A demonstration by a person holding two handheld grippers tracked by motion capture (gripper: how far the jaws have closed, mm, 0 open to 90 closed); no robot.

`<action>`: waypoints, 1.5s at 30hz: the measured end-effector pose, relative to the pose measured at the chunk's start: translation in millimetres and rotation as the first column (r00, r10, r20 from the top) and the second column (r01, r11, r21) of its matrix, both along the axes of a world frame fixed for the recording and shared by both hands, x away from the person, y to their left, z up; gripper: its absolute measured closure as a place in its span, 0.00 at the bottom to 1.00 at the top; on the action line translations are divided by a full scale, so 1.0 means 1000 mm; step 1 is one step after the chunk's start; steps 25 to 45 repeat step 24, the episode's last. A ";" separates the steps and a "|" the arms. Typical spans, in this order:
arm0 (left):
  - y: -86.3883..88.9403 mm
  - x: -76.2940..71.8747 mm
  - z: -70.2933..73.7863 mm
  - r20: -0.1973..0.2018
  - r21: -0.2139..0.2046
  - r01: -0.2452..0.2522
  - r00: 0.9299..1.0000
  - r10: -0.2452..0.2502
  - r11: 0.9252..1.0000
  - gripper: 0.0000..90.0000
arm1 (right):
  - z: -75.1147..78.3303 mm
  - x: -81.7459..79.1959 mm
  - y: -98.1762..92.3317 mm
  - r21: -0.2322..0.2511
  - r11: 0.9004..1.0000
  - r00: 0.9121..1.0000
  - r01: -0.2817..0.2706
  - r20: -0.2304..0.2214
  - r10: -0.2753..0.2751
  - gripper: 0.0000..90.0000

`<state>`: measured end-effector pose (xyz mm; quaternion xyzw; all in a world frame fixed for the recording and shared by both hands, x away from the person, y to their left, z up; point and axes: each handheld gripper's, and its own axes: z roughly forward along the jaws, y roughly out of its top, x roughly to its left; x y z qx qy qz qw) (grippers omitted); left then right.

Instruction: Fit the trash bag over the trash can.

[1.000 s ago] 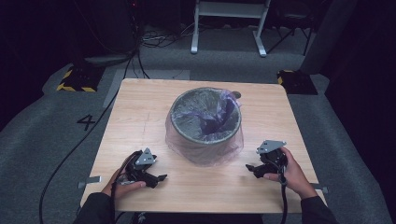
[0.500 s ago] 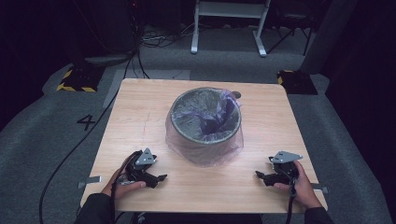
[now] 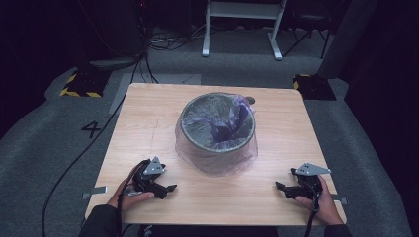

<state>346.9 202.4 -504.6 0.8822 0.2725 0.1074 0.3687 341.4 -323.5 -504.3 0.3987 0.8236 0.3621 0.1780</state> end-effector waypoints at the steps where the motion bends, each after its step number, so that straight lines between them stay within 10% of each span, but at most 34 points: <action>1: 0.000 0.000 0.000 0.000 0.001 -0.001 1.000 0.001 1.000 0.14 | 0.000 0.000 0.000 0.000 1.000 1.000 0.000 -0.001 0.000 0.15; 45: 0.000 0.001 0.000 -0.001 -0.002 0.002 1.000 -0.002 1.000 0.14 | 0.000 0.000 0.000 0.000 1.000 1.000 0.005 -0.001 -0.005 0.15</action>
